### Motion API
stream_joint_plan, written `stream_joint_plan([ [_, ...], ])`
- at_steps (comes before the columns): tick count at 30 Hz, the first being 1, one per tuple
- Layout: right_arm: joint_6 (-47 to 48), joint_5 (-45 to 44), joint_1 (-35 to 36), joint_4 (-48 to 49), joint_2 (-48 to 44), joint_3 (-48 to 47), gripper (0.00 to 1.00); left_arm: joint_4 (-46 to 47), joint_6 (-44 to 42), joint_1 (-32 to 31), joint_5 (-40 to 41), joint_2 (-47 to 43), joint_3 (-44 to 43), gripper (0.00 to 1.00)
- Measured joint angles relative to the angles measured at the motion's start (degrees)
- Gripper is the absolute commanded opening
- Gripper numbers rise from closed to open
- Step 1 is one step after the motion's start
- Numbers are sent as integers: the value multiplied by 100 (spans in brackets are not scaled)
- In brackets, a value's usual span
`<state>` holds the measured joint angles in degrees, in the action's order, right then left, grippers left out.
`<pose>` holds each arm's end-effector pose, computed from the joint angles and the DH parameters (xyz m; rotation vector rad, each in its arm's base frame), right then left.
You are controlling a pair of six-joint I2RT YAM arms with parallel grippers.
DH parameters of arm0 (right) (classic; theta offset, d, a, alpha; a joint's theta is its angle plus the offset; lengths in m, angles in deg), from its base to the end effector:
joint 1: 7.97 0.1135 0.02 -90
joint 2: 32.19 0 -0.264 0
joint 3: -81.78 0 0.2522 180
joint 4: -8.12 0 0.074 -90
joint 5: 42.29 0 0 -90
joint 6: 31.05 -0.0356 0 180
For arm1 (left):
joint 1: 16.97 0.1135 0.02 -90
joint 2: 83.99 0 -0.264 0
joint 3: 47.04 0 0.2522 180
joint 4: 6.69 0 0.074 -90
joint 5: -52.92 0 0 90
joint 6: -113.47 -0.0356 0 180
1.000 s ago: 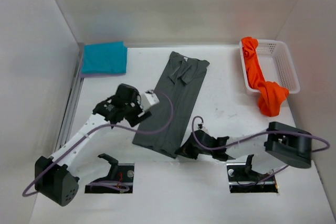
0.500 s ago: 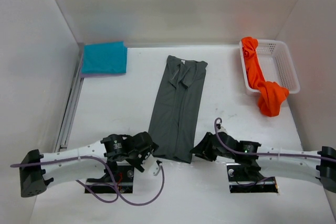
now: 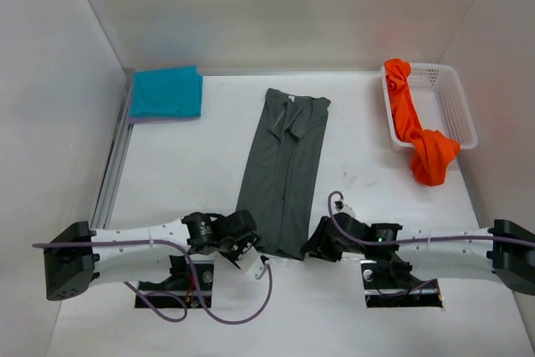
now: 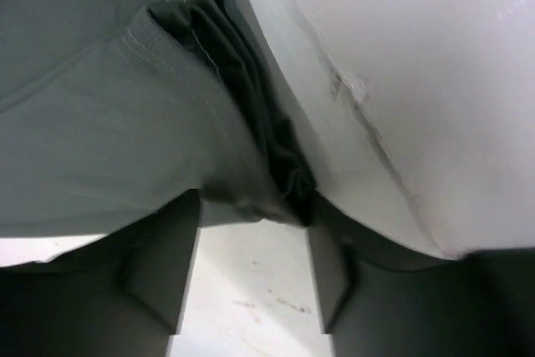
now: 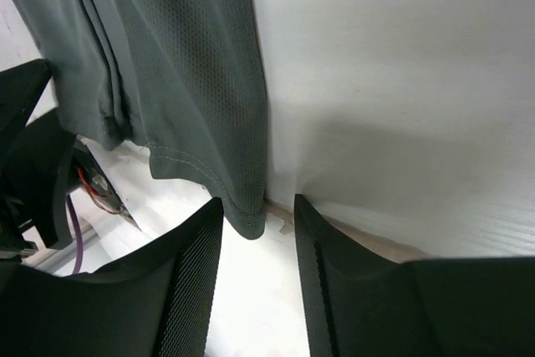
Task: Fold and stack the t-shirts
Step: Rotate the tshirt 90 degrees
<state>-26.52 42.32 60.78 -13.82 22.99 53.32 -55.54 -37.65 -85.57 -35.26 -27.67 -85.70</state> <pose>0.0636 0.1543 0.1347 0.4447 2.6926 0.9748 0.0586 -0.1463 0.1562 2.4680 1.1681 0.0062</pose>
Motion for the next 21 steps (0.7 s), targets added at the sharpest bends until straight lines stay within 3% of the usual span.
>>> stream_joint_plan([
  [7,-46,114,138,267,527,-179,35,118,24,72,-103,122,31,19],
  [12,-28,243,149,562,1060,-348,8,122,118,151,-127,136,31,7],
  [16,-15,256,188,564,1049,-420,6,-103,203,476,-264,175,-179,4],
  [21,391,317,-321,107,549,-876,6,-511,245,1637,-688,682,-1307,4],
])
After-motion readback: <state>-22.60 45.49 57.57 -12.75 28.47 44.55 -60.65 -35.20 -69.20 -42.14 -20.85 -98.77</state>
